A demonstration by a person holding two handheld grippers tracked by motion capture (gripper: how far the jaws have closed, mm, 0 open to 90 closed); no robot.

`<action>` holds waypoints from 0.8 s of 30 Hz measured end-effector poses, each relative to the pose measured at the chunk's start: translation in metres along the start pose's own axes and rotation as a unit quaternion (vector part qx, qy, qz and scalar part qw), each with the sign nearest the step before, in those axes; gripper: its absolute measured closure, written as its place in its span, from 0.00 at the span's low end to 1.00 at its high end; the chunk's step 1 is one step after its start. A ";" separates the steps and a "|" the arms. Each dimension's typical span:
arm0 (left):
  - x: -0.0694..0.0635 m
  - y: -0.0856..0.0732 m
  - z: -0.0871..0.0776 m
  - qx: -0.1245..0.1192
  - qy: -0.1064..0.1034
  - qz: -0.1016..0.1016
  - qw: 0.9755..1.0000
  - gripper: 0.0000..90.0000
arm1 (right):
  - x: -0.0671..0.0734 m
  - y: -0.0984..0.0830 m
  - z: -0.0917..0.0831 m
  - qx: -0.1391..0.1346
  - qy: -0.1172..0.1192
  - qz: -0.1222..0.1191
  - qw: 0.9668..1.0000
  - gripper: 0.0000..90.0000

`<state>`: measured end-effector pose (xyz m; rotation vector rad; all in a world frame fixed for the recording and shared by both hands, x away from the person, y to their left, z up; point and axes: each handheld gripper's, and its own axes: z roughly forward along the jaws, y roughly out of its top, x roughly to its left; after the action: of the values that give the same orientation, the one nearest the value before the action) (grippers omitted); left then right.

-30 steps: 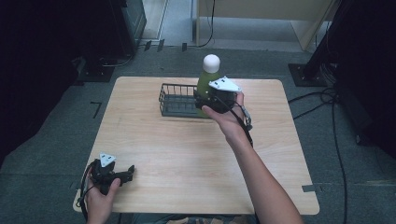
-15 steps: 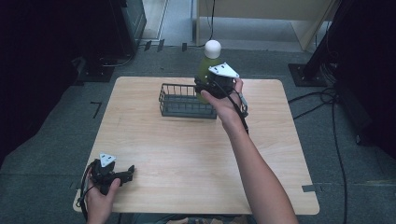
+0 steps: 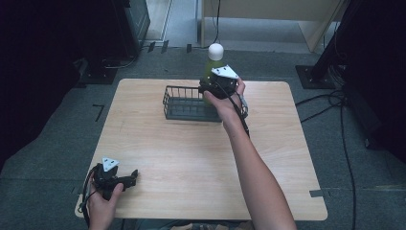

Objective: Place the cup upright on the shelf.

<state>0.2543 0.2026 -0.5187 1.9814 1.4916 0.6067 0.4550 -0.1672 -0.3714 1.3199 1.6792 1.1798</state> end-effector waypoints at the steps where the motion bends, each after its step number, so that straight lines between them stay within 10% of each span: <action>1: 0.000 0.000 0.000 0.000 0.000 0.000 1.000 0.00 | -0.001 -0.002 0.002 0.003 0.000 0.000 1.000 0.23; 24: 0.000 0.000 0.000 0.000 0.000 0.000 1.000 0.00 | -0.007 -0.023 0.017 0.025 0.007 0.009 1.000 0.22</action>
<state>0.2543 0.2026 -0.5187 1.9822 1.4910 0.6073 0.4646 -0.1719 -0.3995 1.3630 1.7199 1.1661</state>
